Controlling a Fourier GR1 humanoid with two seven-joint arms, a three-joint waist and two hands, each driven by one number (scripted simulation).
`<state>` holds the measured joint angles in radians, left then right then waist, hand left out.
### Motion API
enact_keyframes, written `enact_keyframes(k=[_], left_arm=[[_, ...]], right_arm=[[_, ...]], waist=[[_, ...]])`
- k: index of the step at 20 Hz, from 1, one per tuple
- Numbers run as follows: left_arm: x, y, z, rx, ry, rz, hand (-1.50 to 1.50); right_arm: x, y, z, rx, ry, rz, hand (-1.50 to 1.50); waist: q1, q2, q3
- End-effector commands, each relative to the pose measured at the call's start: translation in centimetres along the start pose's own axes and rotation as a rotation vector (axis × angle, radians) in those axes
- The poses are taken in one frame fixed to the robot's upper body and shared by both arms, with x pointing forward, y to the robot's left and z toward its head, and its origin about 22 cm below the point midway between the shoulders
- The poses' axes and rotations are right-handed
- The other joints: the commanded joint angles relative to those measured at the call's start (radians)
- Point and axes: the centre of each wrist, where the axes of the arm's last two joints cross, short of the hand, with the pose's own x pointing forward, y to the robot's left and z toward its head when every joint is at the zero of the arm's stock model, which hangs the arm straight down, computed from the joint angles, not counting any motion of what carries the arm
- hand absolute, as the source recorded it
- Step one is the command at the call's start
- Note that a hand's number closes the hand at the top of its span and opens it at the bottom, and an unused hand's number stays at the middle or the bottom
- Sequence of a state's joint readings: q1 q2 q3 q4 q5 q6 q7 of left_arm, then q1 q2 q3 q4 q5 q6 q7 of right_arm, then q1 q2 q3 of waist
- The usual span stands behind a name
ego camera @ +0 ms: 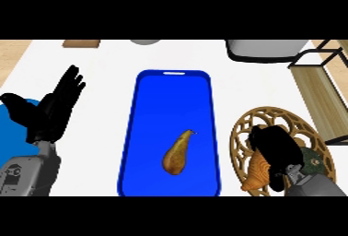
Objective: Pick the croissant from the placemat and place it in the tiered shelf
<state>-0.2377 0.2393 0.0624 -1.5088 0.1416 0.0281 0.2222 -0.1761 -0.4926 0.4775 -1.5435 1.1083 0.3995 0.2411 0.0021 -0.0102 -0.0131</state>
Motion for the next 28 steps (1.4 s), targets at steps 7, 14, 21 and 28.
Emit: enact_keyframes(k=[7, 14, 21, 28], left_arm=[[0.7, 0.2, -0.7, 0.0, -0.015, 0.007, 0.0], [1.3, -0.4, -1.1, -0.01, -0.016, 0.001, 0.0], [-0.7, -0.4, -0.7, 0.01, -0.015, -0.005, 0.0], [-0.3, 0.3, 1.0, 0.008, -0.002, -0.002, 0.0]], right_arm=[[9.2, -2.9, -2.3, -0.107, 0.164, -0.475, 1.5], [9.7, -9.9, -1.0, -0.442, 0.201, -0.841, 1.5], [9.2, -17.2, 3.0, -0.786, 0.272, -0.918, 1.5], [6.1, -21.9, 6.4, -0.898, 0.426, -0.99, 1.5]], waist=[[0.01, 0.016, 0.014], [0.017, 0.01, 0.015], [-0.009, 0.007, 0.012], [0.002, 0.006, 0.013]])
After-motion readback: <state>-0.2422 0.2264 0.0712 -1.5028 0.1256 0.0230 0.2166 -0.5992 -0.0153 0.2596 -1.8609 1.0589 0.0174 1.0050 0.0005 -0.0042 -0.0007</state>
